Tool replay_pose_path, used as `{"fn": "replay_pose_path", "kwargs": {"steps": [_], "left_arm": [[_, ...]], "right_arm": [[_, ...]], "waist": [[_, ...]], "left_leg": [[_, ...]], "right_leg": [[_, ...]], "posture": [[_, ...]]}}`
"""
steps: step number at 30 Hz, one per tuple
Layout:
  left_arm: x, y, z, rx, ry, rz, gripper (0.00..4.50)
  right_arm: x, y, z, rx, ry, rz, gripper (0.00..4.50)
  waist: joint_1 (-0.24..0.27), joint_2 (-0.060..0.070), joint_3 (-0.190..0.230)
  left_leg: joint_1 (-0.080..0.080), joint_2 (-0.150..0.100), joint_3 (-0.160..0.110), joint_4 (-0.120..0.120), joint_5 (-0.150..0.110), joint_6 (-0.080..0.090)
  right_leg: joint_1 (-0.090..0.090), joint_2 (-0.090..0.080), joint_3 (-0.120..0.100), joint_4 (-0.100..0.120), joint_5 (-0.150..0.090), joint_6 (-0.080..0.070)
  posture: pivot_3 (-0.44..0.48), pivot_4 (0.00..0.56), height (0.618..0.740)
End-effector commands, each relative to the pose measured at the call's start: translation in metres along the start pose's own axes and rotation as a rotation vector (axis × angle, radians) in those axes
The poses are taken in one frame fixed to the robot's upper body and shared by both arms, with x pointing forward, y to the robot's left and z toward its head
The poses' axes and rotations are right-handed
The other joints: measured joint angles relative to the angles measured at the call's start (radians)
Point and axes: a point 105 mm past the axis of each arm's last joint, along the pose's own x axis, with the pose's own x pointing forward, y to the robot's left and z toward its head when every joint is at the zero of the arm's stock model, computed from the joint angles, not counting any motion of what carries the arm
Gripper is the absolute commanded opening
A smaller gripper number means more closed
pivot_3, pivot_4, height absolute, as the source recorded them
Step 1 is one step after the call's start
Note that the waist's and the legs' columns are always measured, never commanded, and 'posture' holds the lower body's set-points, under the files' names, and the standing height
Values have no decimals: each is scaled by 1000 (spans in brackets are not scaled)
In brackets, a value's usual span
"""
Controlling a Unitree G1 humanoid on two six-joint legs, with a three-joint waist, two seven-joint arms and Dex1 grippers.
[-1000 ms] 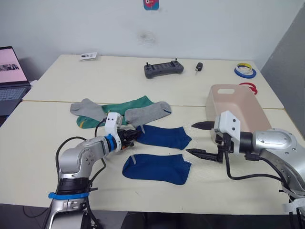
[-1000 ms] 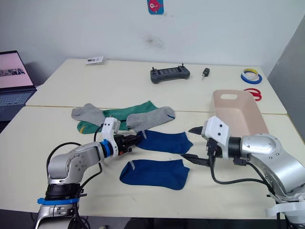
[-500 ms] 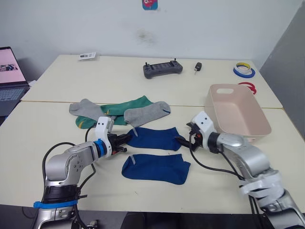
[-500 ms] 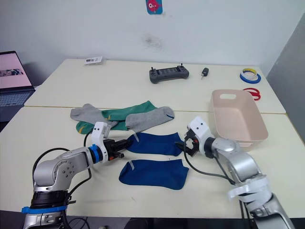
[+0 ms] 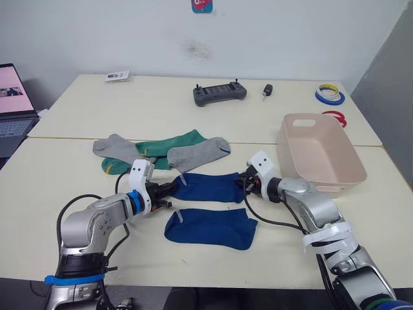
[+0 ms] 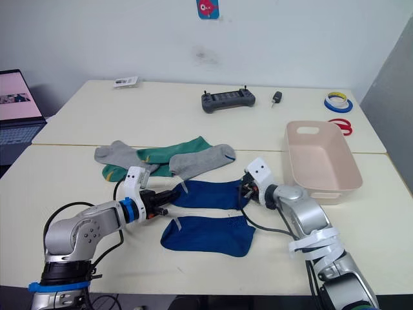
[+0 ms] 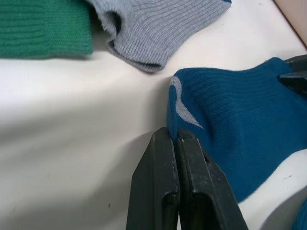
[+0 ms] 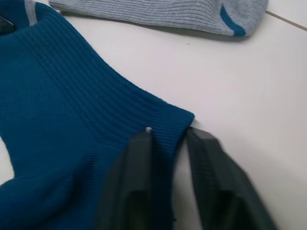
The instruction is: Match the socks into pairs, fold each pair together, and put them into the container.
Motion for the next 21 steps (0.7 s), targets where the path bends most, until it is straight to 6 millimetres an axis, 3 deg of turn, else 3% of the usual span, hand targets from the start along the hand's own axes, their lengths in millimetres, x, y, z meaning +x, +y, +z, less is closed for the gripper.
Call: {"fn": "replay_pose_path", "kwargs": {"steps": [1,5,11,16,19,21], "left_arm": [[-6,-3,12,37,-54,-3,0],[-14,-11,31,81,-140,-63,0],[-41,-48,51,158,-179,-276,0],[-66,-78,45,82,-138,-426,0],[-78,-91,19,41,-43,-472,0],[-79,-90,7,11,-14,-450,0]], "right_arm": [[-4,5,9,-23,-38,18,30],[-12,7,30,-50,-130,31,30],[-53,22,57,-65,-232,140,30],[-89,43,61,33,-221,283,30],[-112,57,51,111,-157,380,30],[-114,59,41,125,-102,367,30]], "waist": [[0,0,0],[0,0,0],[0,0,0],[0,0,0],[-2,0,0],[-2,0,0]], "left_leg": [[0,0,0,0,0,0],[0,0,0,0,0,0],[-1,0,0,-1,0,0],[-1,0,0,-1,0,0],[-1,1,-1,-1,0,0],[1,1,0,-2,-1,0]], "right_leg": [[0,0,0,0,0,0],[0,0,0,0,0,0],[-1,0,0,-1,0,0],[1,-1,1,-3,0,0],[0,0,1,-2,0,0],[2,0,2,-2,0,0]], "posture": [[0,150,740],[0,150,740],[0,150,740],[0,150,740],[0,150,740],[0,150,740]]}}
